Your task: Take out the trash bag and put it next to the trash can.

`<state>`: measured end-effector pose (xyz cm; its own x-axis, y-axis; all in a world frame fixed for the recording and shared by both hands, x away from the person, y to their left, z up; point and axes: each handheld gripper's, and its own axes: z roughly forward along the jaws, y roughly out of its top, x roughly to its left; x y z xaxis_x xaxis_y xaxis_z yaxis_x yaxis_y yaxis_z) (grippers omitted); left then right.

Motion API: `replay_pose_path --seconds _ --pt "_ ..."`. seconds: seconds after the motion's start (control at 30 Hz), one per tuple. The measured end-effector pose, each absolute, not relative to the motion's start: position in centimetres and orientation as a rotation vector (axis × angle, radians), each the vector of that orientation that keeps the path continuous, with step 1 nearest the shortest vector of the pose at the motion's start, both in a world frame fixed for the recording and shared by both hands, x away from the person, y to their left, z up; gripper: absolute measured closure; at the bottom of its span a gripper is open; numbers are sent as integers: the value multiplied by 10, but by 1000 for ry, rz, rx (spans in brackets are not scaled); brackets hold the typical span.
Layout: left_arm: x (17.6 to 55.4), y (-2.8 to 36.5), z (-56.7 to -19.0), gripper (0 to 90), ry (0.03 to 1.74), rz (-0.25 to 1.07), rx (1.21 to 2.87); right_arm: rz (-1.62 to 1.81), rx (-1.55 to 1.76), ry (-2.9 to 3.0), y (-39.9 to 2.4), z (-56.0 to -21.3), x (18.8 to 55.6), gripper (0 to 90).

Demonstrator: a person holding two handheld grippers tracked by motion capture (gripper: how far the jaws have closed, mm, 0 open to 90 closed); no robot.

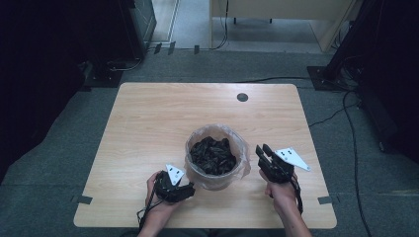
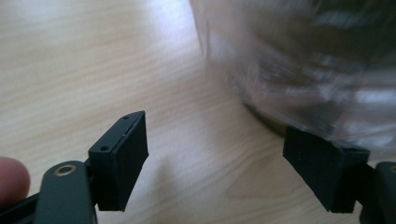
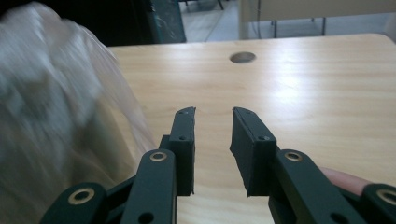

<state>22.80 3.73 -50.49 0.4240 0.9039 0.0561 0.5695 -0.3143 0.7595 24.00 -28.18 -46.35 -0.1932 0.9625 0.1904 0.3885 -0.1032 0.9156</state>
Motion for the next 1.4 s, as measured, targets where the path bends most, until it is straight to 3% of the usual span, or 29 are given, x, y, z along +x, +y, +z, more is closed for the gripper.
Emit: replay_pose_path --seconds 0.07,0.2,0.4,0.53,0.9,1.07,1.2,1.4 --pt "228 36 -503 253 1219 650 2004 1269 1505 1600 -287 -469 235 703" --pt "225 32 -502 405 1166 674 2008 1244 1543 1618 -296 -480 224 688" --pt "219 30 -494 746 1109 662 1930 1231 1568 1684 -285 -495 207 629" --pt "214 32 -484 897 1080 658 1866 1215 1550 1705 -274 -496 201 581" --pt "212 45 -457 900 1082 652 1743 1196 1544 1769 -255 -500 201 363" --pt "211 46 -439 900 1055 666 1697 1215 1494 1749 -247 -491 202 325" --pt "210 45 -425 900 1038 665 1659 1226 1470 1685 -242 -483 202 378" --pt "212 39 -406 900 1009 665 1626 1270 1390 1642 -237 -469 201 637"
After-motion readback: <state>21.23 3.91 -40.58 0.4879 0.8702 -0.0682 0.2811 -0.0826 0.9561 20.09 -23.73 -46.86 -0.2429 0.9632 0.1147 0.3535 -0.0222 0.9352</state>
